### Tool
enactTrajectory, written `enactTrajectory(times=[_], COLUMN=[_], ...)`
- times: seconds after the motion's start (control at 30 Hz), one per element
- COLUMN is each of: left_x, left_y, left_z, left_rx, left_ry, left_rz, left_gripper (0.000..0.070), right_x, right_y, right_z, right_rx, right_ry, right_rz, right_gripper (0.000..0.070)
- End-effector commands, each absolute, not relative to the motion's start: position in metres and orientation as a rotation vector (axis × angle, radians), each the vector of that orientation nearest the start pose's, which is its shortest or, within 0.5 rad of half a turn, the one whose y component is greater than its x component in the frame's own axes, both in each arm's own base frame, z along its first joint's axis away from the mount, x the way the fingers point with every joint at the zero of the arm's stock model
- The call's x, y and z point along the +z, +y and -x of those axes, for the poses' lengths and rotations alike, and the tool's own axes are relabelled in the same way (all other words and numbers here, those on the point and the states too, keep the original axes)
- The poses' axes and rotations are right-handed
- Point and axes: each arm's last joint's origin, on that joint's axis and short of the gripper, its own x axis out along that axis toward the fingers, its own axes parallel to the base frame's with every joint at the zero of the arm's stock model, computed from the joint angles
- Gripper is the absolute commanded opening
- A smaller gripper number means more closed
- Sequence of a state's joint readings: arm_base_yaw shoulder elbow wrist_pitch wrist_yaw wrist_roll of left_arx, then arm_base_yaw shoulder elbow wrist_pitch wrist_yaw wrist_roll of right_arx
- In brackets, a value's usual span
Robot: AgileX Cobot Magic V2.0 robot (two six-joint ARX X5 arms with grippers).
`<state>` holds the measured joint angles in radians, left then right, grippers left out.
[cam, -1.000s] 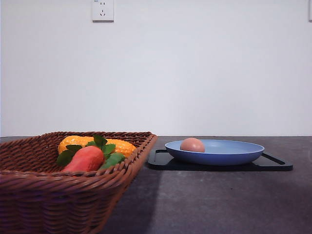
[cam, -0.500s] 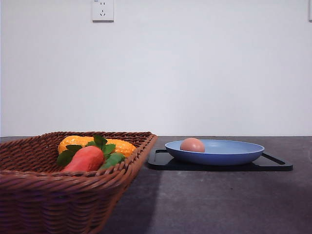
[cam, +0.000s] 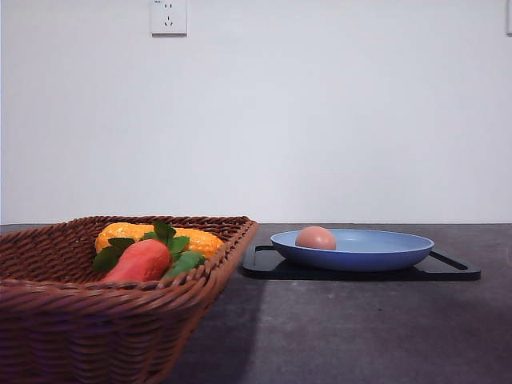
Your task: Transfer egg from basket to plate and serve
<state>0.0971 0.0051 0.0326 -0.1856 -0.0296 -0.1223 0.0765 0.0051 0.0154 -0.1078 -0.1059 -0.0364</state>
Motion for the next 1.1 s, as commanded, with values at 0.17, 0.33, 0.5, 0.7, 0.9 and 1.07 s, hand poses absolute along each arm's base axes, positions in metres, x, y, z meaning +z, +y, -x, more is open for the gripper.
enactTrajectory(times=[0.17,0.33,0.5,0.7,0.9,1.07], left_x=[0.1471,0.1471,0.1471,0.1472,0.1472,0.1472], left_y=[0.0101,0.0101,0.0101,0.0101,0.0101,0.0101], left_z=[-0.0949,-0.0949,-0.0949,-0.0949,-0.0949,-0.0949], left_rx=[0.139,0.139,0.139,0.139,0.139,0.139], left_ry=[0.187,0.187,0.187,0.186,0.186,0.186], left_rz=[0.131,0.131,0.131,0.131,0.131,0.131], left_gripper=[0.0000,0.0000,0.0000,0.0000,0.0000,0.0000], right_x=[0.1570,0.1570,0.1570,0.1570,0.1570,0.1570], right_y=[0.0103,0.0103,0.0103,0.0103,0.0103,0.0103], right_z=[-0.0963,-0.0963,-0.0963,-0.0963,-0.0963,-0.0963], right_rx=[0.181,0.181,0.181,0.181,0.181,0.181], right_ry=[0.090,0.090,0.090,0.090,0.090,0.090], right_rz=[0.022,0.022,0.022,0.022,0.022,0.022], right_gripper=[0.0000,0.0000,0.0000,0.0000,0.0000,0.0000])
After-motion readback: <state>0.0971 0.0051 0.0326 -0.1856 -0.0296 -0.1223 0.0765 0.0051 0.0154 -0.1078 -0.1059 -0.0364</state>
